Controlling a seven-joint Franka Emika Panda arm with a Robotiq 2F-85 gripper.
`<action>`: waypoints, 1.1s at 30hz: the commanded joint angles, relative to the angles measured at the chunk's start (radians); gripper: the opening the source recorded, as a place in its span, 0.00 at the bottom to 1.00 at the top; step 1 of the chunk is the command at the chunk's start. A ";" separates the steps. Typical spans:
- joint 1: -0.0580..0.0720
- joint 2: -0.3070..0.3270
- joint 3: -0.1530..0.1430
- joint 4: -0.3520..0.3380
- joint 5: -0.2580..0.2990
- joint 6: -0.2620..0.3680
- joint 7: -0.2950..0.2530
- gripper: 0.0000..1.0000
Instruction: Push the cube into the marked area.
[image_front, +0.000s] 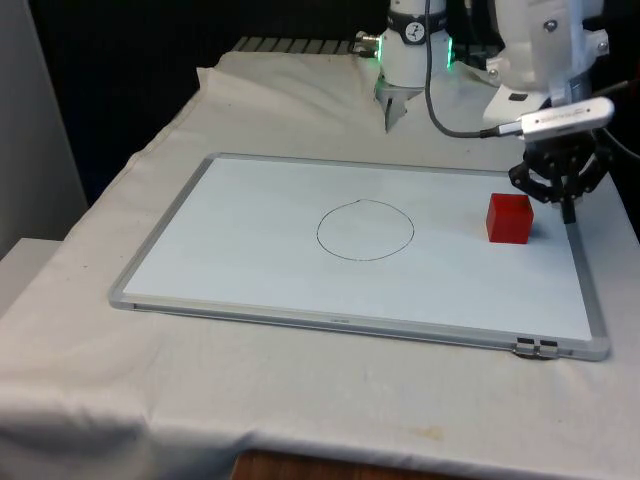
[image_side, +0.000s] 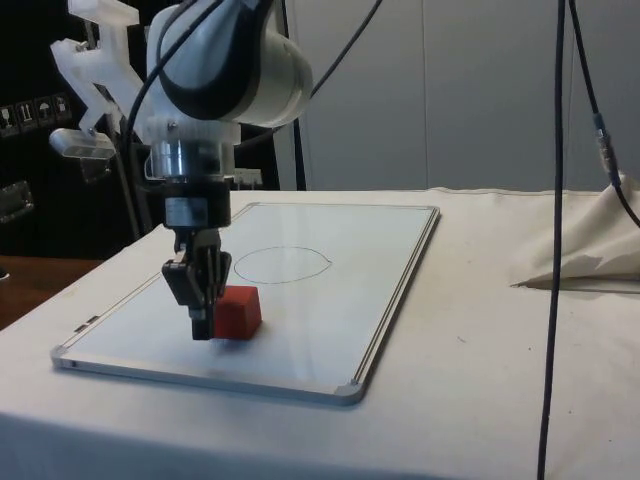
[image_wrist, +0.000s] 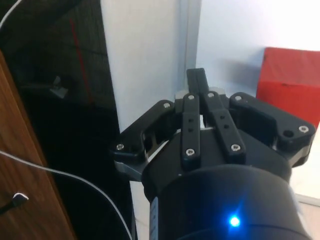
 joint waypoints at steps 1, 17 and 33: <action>-0.003 0.000 0.002 -0.010 0.008 0.007 0.000 0.00; -0.010 -0.016 -0.043 -0.023 0.001 -0.007 -0.013 0.00; -0.001 -0.070 -0.073 -0.106 -0.002 0.006 -0.047 0.00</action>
